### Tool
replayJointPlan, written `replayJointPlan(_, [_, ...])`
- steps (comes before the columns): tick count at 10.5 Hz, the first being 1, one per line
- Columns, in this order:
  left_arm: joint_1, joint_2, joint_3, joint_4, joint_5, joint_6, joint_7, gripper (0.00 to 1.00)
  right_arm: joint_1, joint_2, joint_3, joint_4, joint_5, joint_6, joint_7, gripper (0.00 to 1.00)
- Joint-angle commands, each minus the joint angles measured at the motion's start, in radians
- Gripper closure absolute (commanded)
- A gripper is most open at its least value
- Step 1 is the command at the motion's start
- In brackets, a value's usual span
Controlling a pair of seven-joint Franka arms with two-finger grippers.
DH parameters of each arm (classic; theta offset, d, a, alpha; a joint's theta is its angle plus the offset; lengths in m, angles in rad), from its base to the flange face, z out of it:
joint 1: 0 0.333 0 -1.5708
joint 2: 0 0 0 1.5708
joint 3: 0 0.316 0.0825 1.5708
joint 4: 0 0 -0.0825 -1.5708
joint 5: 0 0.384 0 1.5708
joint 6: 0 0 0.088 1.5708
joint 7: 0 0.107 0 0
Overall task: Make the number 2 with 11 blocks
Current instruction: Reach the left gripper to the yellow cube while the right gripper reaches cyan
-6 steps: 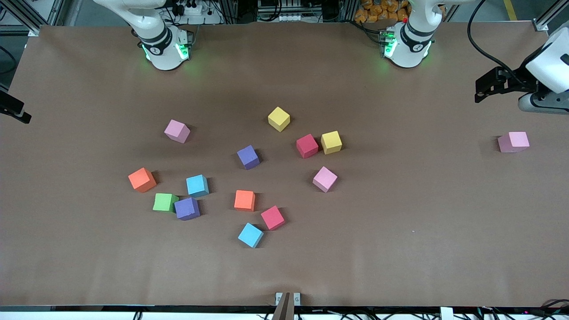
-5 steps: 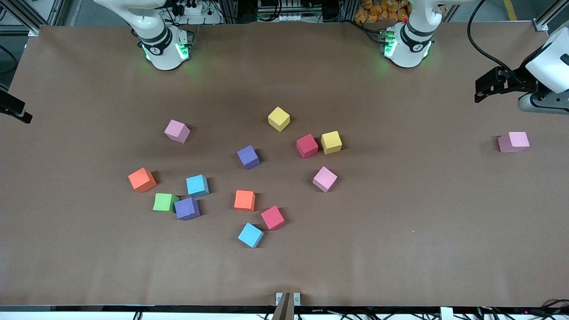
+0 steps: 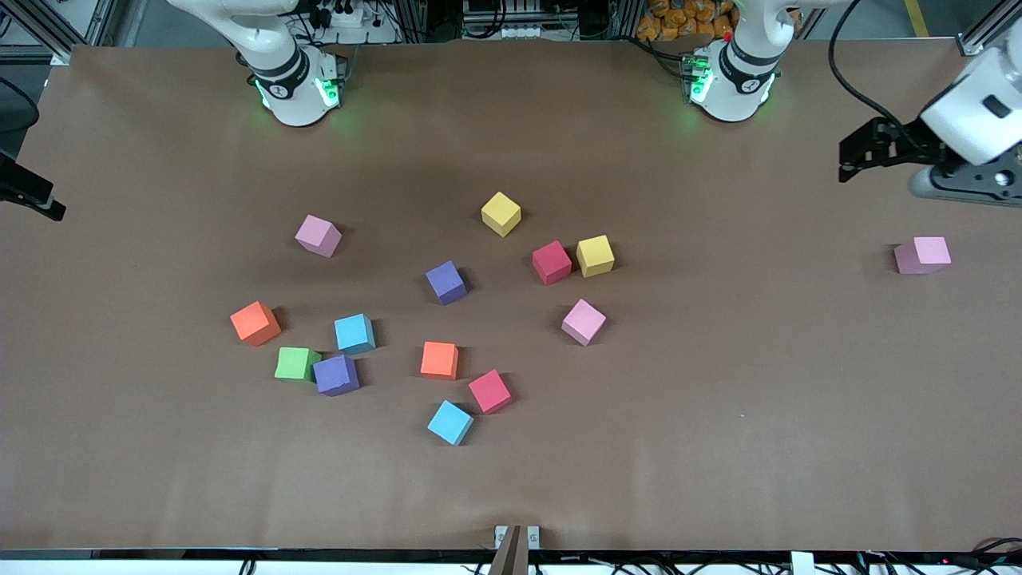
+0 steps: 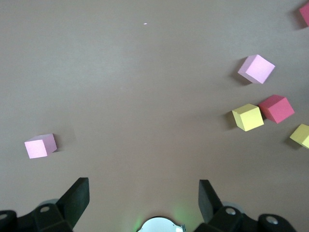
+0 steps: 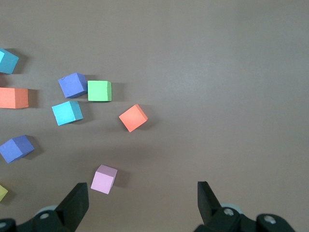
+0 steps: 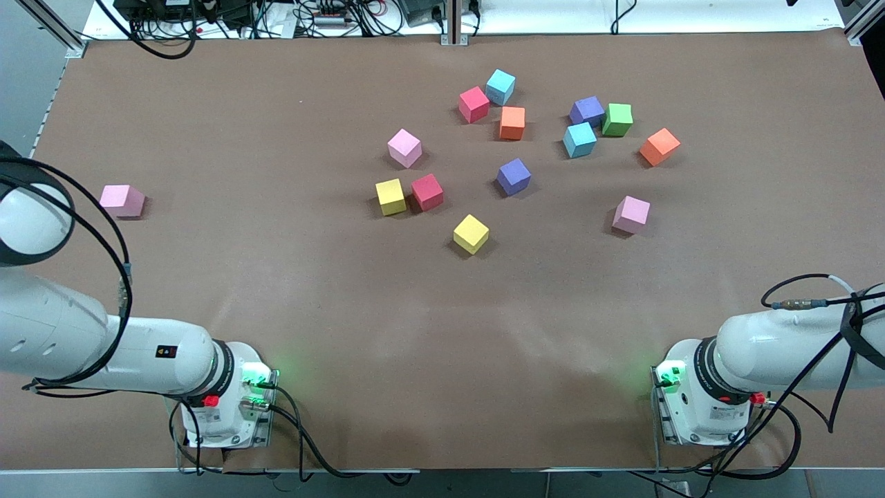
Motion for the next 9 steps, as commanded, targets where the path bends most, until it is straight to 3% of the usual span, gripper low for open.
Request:
replayJointPlan(1, [-0.019,-0.002,-0.012,-0.018,-0.062,-0.003,-0.006,0.00,0.011,0.006,0.001,-0.005,0.017,0.001,-0.003,0.00])
replayJointPlan(3, [-0.120,0.053,-0.025,-0.019,-0.079,0.006,-0.061,0.00,0.055,0.055,0.001,0.002,0.018,0.030,0.000,0.00])
replayJointPlan(7, [-0.336,0.147,-0.028,-0.023,-0.090,0.116,-0.404,0.00,0.120,0.173,0.001,0.009,0.011,0.112,0.002,0.00])
replayJointPlan(9, [-0.380,0.184,-0.028,-0.067,-0.178,0.219,-0.625,0.00,0.137,0.205,0.001,0.003,0.017,0.114,0.004,0.00])
